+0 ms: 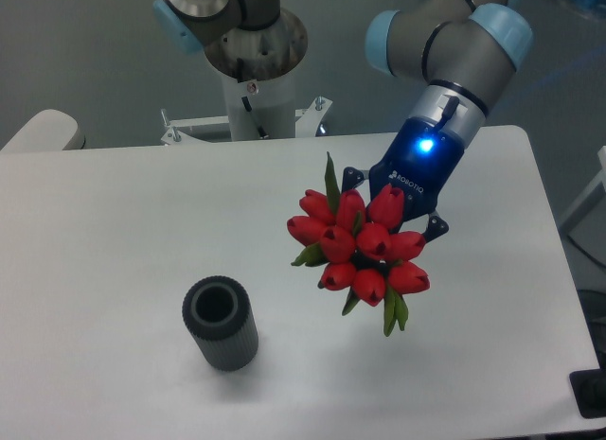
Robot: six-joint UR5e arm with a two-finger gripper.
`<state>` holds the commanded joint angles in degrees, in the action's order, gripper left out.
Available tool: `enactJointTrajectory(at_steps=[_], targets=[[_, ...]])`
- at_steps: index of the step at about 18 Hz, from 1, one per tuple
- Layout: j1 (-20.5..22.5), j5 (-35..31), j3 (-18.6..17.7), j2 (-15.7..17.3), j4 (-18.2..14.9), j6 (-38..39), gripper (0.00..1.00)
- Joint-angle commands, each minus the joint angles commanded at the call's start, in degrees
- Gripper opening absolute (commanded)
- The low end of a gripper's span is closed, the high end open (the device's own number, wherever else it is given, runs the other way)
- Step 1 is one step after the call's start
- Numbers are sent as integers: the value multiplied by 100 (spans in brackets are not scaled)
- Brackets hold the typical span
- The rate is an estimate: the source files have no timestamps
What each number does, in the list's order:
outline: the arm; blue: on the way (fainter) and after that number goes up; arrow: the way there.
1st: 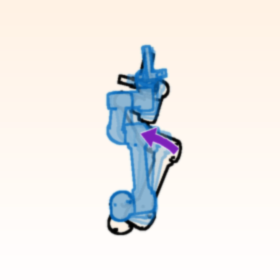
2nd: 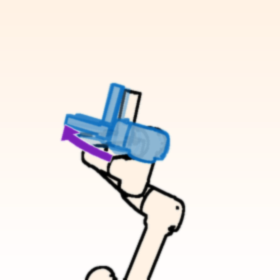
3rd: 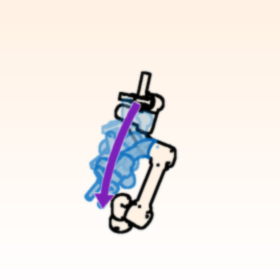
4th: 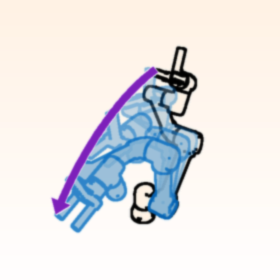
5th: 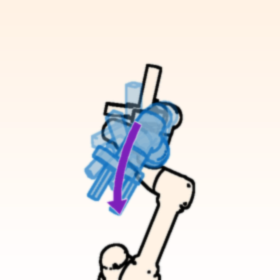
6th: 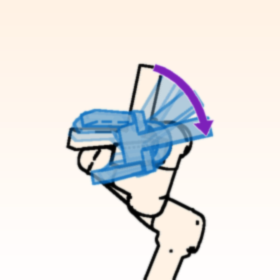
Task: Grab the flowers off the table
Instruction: 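Lift the gripped tulip bunch up off the table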
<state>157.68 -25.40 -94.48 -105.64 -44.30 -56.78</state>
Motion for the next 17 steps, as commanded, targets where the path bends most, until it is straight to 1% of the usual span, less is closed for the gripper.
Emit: enactJointTrajectory(at_steps=[17], targets=[[-44, 0, 53, 0, 9, 17, 32]])
